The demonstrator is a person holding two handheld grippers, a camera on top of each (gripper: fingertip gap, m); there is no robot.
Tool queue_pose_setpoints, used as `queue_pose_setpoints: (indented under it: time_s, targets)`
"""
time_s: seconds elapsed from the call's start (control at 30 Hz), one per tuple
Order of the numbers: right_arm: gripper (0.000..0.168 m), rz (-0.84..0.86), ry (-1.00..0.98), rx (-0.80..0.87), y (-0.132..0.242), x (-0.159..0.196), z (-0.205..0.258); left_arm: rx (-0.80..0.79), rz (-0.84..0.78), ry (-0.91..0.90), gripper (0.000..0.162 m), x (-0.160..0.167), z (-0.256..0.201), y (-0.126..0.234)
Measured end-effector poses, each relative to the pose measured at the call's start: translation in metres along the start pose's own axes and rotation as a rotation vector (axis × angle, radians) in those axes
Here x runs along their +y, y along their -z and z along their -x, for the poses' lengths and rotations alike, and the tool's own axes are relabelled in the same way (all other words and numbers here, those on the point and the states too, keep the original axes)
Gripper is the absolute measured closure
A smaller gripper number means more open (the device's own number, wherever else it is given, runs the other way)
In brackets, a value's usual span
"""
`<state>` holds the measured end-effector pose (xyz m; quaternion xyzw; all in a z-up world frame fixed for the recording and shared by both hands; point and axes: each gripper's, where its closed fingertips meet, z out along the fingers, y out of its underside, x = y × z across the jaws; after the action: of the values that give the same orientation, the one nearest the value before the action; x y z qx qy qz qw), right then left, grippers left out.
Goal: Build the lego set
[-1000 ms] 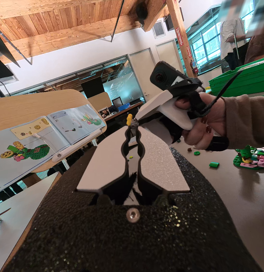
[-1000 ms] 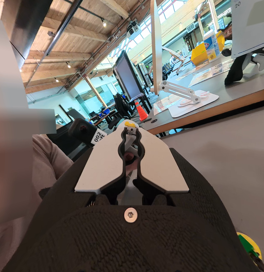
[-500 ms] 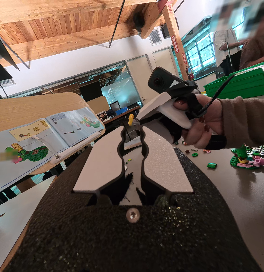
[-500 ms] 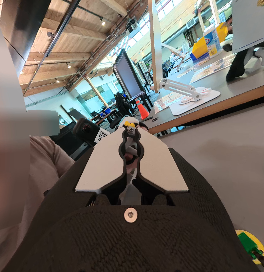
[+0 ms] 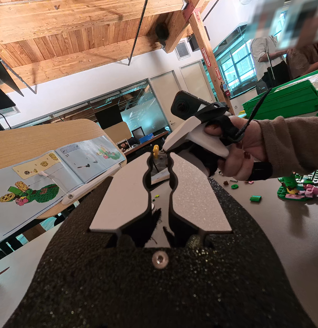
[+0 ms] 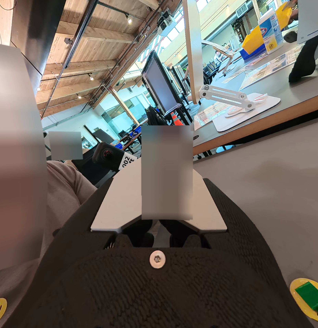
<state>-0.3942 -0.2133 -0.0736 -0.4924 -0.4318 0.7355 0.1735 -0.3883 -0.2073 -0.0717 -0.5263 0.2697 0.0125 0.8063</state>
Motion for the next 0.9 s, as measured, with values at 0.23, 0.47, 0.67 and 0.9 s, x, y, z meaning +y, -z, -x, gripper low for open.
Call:
queue_pose_setpoints:
  time_s: [0.23, 0.47, 0.67, 0.9]
  targets:
    - [0.160, 0.000, -0.020, -0.015, 0.0004, 0.0003, 0.0004, 0.015, -0.001, 0.013, 0.148, 0.0002, -0.0007, 0.0001]
    - [0.160, 0.003, -0.043, -0.043, -0.0005, 0.0013, 0.0033, 0.032, -0.008, 0.005, 0.146, -0.0012, -0.0020, 0.0010]
    - [0.160, 0.003, -0.054, -0.045, -0.0003, 0.0015, 0.0030, 0.015, 0.004, -0.036, 0.148, -0.0002, -0.0008, 0.0004]
    - [0.160, 0.006, -0.066, -0.047, -0.0003, 0.0028, 0.0020, 0.041, 0.022, -0.019, 0.149, 0.0021, -0.0008, 0.0012]
